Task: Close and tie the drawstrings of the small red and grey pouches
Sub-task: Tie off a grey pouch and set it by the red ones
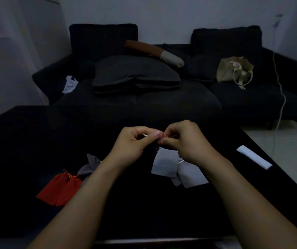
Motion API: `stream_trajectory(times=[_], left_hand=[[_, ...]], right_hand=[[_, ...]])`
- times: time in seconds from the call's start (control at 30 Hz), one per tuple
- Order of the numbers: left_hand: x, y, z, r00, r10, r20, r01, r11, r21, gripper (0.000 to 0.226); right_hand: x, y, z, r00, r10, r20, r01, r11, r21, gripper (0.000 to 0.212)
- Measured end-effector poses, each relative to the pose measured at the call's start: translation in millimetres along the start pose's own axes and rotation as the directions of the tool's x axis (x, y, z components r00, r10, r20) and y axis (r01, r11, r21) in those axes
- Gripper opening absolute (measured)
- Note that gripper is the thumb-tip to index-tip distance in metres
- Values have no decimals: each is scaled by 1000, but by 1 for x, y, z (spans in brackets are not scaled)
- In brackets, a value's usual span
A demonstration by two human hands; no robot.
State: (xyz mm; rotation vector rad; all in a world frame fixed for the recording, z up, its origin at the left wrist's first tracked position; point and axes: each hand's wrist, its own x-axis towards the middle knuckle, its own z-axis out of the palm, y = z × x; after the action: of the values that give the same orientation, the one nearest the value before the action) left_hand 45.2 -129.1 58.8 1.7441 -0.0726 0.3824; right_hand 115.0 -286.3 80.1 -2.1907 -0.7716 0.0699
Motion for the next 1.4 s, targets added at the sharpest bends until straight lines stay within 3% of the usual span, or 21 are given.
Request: stream_trajectory(times=[0.13,0.33,0.5,0.77,0.9,1.07,1.3,1.4], left_hand=[[2,-2,-3,995,-97,-18,96,994,-43,19],[4,0,-8,999,-29,-45,34,992,120,15],[4,3,-14,999,-34,2,33,991,131,13],[-1,10,-24,981,-95,170,46,961,273,11],[-4,14,-20,994,-73,78,68,996,57,28],[-2,22,-16,987,-155,33,158,944,-288,16],[-6,28,-11,969,-244,25,238,910,-340,11],[-7,31,-11,956,-288,46,285,891,-354,12]], right_hand=[[0,1,2,1000,-14,-3,14,1000,-16,8],[-3,1,-4,997,-80,-11,81,997,12,8],[-5,-1,-7,980,-180,-83,184,982,47,19],[-2,1,-6,959,-235,159,254,960,-114,11],[-4,0,-6,958,-284,40,276,949,150,21],[-8,-7,-9,963,-268,40,206,822,531,10],[-11,-11,-13,960,-250,130,120,781,613,1],[-11,-11,-9,960,-239,148,90,760,644,7]])
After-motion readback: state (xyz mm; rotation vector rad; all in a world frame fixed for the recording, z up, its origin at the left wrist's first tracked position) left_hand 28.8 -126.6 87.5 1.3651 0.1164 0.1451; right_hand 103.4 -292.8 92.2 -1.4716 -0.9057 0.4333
